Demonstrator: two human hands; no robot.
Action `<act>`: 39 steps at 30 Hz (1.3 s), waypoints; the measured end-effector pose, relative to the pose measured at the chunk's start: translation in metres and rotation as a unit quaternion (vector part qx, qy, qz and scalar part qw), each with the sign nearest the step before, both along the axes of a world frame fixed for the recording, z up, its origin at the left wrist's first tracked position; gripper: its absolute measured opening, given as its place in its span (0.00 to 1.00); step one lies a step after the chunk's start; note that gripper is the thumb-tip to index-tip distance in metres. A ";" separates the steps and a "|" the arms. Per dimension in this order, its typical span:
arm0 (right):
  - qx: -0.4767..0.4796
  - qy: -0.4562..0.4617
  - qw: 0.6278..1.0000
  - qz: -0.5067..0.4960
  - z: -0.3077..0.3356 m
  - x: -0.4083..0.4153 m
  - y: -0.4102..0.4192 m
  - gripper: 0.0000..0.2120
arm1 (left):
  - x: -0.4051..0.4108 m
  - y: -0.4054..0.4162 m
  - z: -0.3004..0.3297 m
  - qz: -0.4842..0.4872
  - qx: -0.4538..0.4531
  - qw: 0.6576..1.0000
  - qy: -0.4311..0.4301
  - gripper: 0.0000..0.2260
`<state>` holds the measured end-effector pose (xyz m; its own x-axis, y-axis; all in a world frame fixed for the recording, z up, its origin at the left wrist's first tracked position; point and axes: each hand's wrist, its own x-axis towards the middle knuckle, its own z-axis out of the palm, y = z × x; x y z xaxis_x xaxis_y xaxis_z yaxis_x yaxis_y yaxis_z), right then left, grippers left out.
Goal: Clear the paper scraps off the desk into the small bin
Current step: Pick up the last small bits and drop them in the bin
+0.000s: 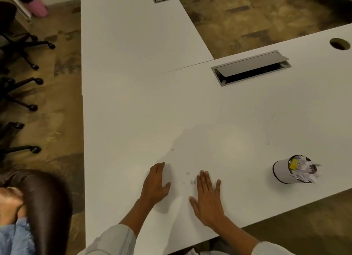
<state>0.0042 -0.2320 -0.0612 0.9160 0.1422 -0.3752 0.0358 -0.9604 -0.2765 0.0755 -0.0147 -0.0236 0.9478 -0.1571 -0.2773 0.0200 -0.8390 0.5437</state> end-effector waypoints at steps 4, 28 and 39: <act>0.008 -0.006 1.000 0.009 -0.009 0.014 0.031 0.41 | 0.000 0.000 0.004 0.076 -0.007 0.997 -0.003 0.30; 0.052 -0.073 0.949 0.302 0.009 0.087 0.046 0.24 | -0.001 0.016 -0.003 -0.053 0.030 0.998 -0.015 0.32; 0.001 -0.138 0.939 0.315 0.012 0.056 0.011 0.12 | -0.005 -0.016 0.006 -0.055 0.031 0.998 -0.002 0.24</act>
